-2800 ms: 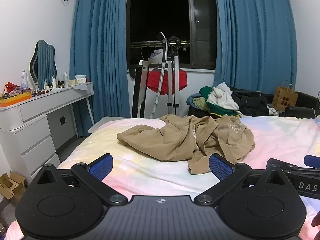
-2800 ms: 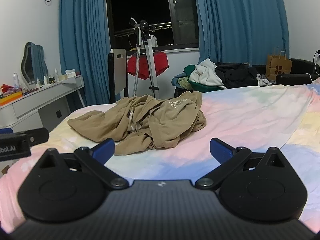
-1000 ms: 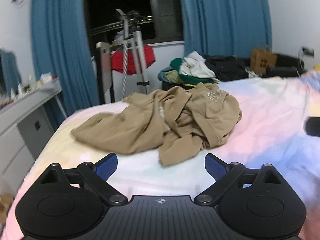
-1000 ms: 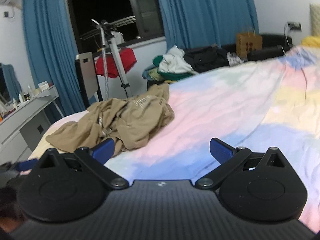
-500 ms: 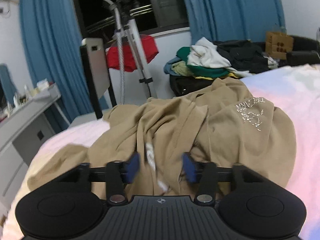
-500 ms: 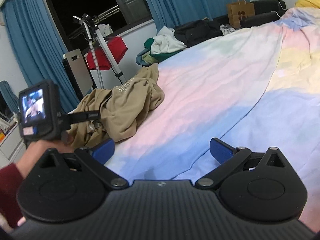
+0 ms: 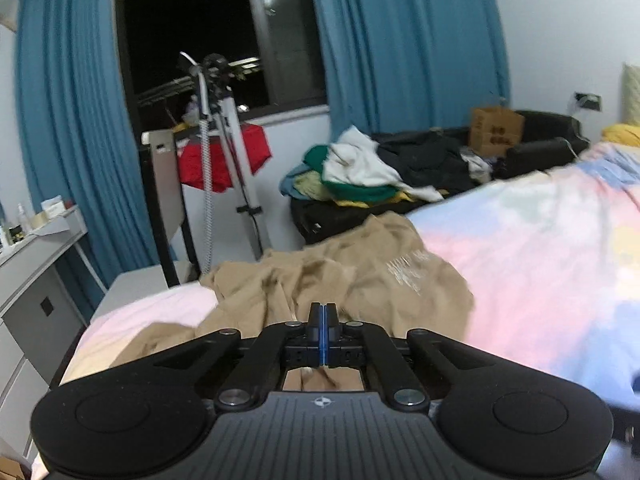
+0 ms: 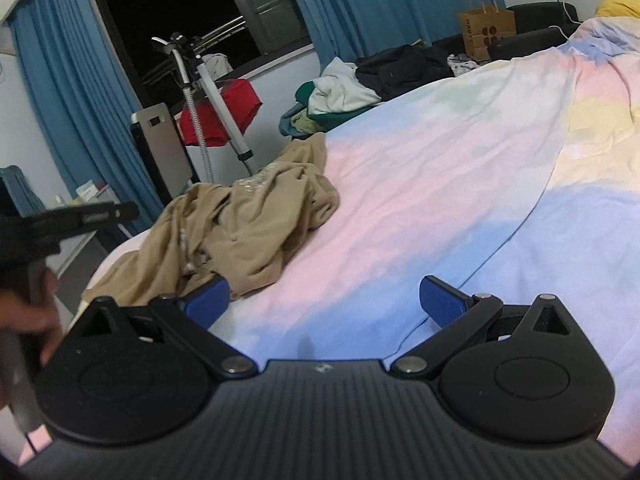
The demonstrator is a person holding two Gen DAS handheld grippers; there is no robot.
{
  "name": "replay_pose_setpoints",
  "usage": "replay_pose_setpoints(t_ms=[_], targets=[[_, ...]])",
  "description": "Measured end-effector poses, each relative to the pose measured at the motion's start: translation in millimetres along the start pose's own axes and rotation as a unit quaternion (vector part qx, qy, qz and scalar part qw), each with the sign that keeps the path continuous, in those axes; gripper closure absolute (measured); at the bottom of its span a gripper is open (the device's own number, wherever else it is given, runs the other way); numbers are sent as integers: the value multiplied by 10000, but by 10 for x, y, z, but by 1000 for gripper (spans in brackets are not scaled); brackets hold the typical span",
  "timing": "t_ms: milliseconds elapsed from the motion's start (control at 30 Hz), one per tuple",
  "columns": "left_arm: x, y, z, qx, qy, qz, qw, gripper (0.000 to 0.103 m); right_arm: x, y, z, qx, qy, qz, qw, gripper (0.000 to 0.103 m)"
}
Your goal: Fold clothes
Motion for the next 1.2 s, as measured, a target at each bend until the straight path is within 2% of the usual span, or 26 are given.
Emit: replay_pose_setpoints(t_ms=[33, 100, 133, 267, 300, 400, 533, 567, 600, 633, 700, 767, 967, 1033, 1133, 1200], targets=[[49, -13, -9, 22, 63, 44, 10000, 99, -6, 38, -68, -66, -25, -5, 10000, 0], [148, -41, 31, -15, 141, 119, 9998, 84, -8, 119, -200, -189, -91, -62, 9998, 0], [196, -51, 67, -43, 184, 161, 9997, 80, -2, 163, -264, -246, -135, -123, 9995, 0], [354, -13, 474, -218, 466, 289, 9983, 56, 38, 261, -330, -360, -165, -422, 9983, 0], [374, 4, 588, -233, 536, 284, 9979, 56, 50, 263, -303, -371, -128, -437, 9983, 0], [363, -12, 913, -238, 588, 396, 9972, 55, 88, 230, -169, -429, 16, -321, 9986, 0], [356, -60, 1274, -499, 620, 796, 9936, 59, 157, 205, 81, -436, 207, -256, 9985, 0], [344, -70, 1313, -468, 594, 843, 9936, 71, 172, 202, 150, -436, 252, -257, 9984, 0], [331, -80, 1351, -436, 569, 890, 9934, 88, 188, 193, 212, -431, 267, -272, 9983, 0], [316, -93, 1369, -411, 537, 940, 9933, 93, 200, 181, 266, -403, 289, -293, 9983, 0], [263, -119, 1254, -438, 388, 948, 9938, 96, 222, 157, 374, -341, 338, -338, 9983, 0], [190, -107, 1021, -321, 195, 676, 9970, 96, 219, 139, 434, -334, 339, -286, 9985, 0], [60, 56, -79, 28, -395, -261, 9989, 97, 175, 168, 388, -352, 115, -359, 9987, 0], [109, 100, -441, 138, -426, -511, 9977, 97, 167, 211, 319, -407, 39, -453, 9981, 0], [361, 161, -920, 271, -288, -798, 9960, 98, 134, 301, 184, -552, -68, -579, 9968, 0], [548, 203, -1211, 338, -161, -960, 9947, 98, 200, 379, 121, -640, 69, -643, 9959, 0]])
Point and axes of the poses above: each gripper's, at about its wrist camera, not at the fingertips, and z roughly the way its jaws point, y to its left, x to its underside, the point moved 7 cm from there along z, roughly the way its jaws point, and after that the axes turned 2 degrees about x, right-handed, at the moved point
